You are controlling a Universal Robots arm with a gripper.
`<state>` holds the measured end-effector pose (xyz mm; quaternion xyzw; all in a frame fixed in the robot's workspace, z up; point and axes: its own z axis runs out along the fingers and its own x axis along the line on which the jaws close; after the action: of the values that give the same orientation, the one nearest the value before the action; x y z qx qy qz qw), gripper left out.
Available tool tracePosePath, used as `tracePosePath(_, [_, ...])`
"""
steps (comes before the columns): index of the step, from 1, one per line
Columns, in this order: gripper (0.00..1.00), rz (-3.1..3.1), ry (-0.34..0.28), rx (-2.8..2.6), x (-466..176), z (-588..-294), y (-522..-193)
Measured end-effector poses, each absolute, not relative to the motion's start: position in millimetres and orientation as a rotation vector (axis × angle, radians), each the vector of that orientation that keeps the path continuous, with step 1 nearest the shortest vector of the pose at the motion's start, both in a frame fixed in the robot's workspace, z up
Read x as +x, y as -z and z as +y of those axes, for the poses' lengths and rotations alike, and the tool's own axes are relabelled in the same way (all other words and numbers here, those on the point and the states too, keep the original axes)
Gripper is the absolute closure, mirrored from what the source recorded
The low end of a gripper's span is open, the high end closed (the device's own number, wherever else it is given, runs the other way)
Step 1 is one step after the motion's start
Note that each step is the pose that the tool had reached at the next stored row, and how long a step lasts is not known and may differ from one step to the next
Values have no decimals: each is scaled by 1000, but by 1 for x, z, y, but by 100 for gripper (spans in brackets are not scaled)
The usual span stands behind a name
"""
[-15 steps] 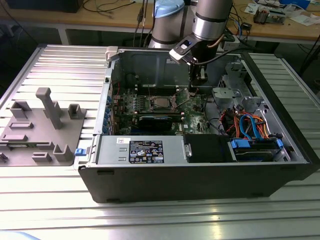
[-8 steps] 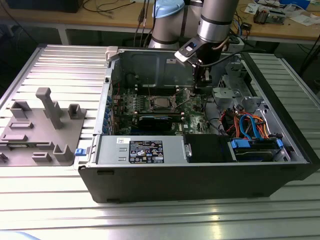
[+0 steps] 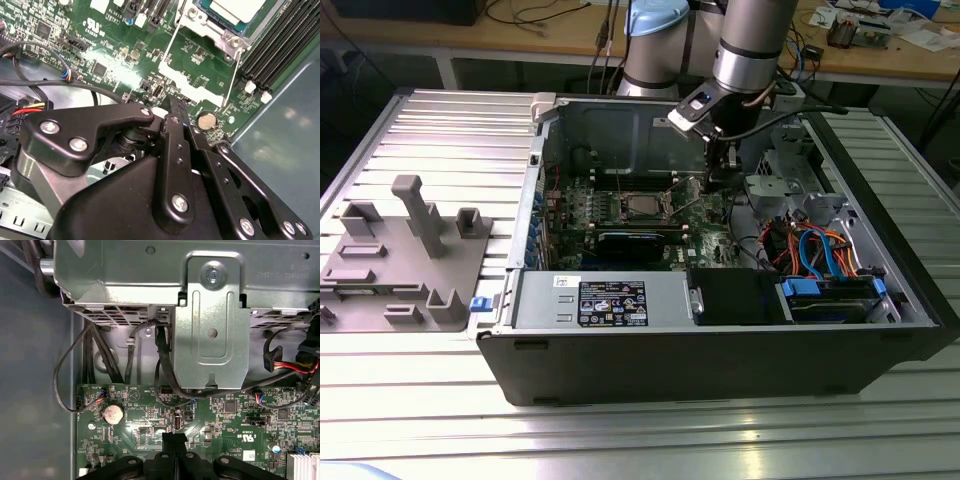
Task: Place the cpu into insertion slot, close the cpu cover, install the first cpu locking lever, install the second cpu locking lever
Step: 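Close the cpu cover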
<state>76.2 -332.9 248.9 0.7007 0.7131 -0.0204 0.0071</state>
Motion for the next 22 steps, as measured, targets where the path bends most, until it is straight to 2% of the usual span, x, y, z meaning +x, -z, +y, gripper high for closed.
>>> tracePosePath(22, [89,2232,61,2193,44,-333,-249])
